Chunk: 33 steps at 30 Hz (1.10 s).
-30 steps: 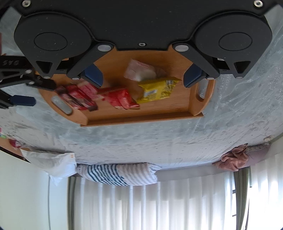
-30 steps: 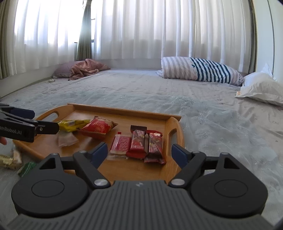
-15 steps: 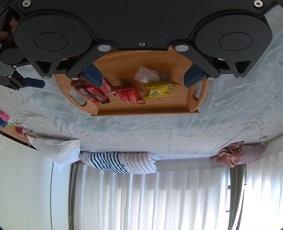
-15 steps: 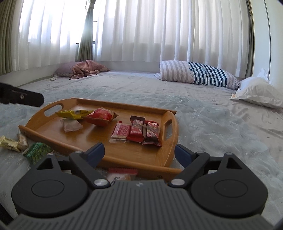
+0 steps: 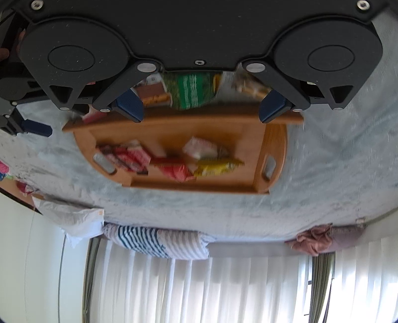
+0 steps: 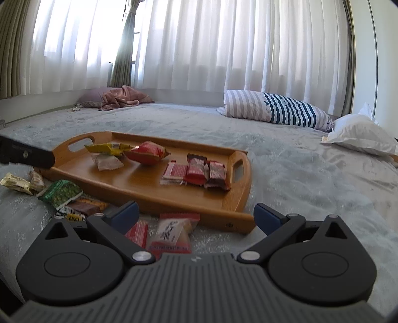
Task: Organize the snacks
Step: 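Move both grippers back to the snack pile, then grasp the green pea wasabi bag with the left gripper while the right grasps a white-red printed packet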
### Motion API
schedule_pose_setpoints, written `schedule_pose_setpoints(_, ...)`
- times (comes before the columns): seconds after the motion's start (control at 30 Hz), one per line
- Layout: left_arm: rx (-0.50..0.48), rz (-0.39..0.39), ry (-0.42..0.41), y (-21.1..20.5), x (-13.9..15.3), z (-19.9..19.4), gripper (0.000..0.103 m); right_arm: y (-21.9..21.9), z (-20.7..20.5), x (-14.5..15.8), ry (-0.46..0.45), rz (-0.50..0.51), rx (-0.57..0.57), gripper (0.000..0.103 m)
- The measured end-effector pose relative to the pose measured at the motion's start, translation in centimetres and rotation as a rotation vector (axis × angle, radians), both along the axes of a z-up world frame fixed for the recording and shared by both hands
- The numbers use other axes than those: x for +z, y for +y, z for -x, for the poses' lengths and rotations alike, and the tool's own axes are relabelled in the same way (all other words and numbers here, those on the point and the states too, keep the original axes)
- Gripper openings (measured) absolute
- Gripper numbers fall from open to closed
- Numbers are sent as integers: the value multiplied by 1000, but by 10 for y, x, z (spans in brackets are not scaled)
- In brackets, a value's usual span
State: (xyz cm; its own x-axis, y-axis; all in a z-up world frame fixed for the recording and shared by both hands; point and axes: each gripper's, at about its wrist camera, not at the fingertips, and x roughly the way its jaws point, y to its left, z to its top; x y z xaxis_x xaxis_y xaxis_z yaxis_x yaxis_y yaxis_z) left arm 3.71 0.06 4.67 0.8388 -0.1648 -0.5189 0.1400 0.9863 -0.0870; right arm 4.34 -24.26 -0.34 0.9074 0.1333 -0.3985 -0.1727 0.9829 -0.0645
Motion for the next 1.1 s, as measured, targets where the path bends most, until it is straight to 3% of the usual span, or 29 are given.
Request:
schedule_pose_setpoints(0.07,-1,4,22,-1,-7,2,81,-1,2,-2,16,-9,14,102)
schedule_pose_setpoints(0.13,-3,18,54,-1,-14,1,57,0,5,-4,26,-22,19,90)
schedule_pose_setpoints(0.2,-3,46,80,0,-18,1,48,3,8,-6,33,-24,15,79)
schedule_pose_setpoints(0.33,12,71,90,-1,-25,-2,47,6,12,-10,53,-52,10,55)
schedule_pose_setpoints(0.43,29,72,87,-3,-28,-5,48,7,12,-10,65,-73,8,44)
schedule_pose_setpoints(0.77,43,56,93,-11,-38,-18,53,13,2,-19,101,-86,-13,43)
schedule_pose_setpoints(0.93,39,69,90,-12,-44,-25,67,16,-1,-22,100,-74,-12,45)
schedule_pose_setpoints(1.1,60,25,45,-17,-39,-27,77,17,-1,-23,97,-63,-7,47)
